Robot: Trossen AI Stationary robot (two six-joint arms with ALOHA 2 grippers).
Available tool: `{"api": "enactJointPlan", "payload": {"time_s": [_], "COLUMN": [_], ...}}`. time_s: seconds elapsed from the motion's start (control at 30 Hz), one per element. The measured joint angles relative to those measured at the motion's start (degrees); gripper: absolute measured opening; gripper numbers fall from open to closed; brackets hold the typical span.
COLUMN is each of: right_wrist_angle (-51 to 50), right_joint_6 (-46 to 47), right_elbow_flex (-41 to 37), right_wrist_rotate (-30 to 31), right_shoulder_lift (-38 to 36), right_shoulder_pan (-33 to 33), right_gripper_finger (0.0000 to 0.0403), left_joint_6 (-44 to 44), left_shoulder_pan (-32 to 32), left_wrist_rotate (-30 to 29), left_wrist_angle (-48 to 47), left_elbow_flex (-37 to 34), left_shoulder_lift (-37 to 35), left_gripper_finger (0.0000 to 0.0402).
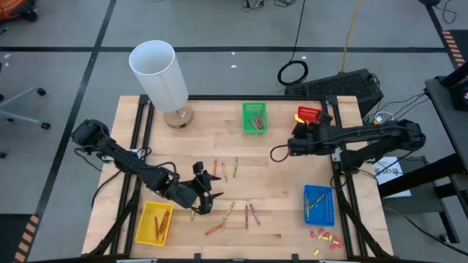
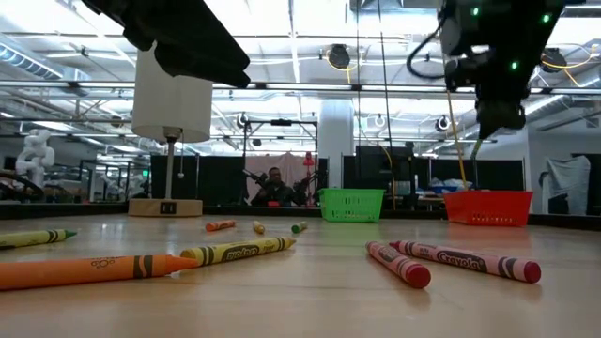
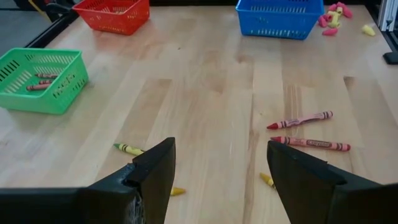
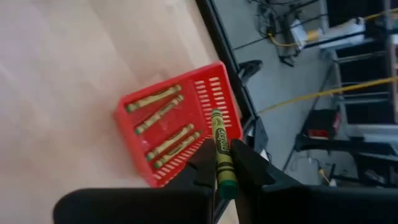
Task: Sort crayons
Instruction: Put the green crayon into the red bin
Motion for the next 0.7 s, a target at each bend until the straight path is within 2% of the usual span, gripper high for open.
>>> {"api": "enactJointPlan", "payload": {"time_s": [0.23, 0.33, 0.43, 0.7], "right_wrist_angle": [7.1, 9.1, 9.6, 9.9], "right_joint_6": [-3.7, -5.3, -6.1, -6.4], "right_elbow_flex": [-5.0, -6.6, -7.0, -7.0], "right_wrist_rotate": [0.7, 0.6, 0.6, 0.6], "right_shoulder_lift": [0.0, 0.0, 0.0, 0.0], "right_shoulder_pan": [-3.6, -5.1, -6.6, -9.4], "right_gripper_finger": [0.0011, 0.0011, 0.0012, 0.0031], "left_joint_6": [-0.4, -0.5, -0.5, -0.6], "left_shoulder_pan": [-0.2, -0.3, -0.5, -0.9], "left_wrist_rotate": [0.1, 2.0, 4.6, 4.7], "left_wrist_angle": [0.0, -0.1, -0.1, -0.1], "left_elbow_flex": [0.0, 0.0, 0.0, 0.0], "left_shoulder_lift": [0.0, 0.0, 0.0, 0.0], "left_gripper_finger": [0.0251, 0.0251, 0.0251, 0.0251]}}
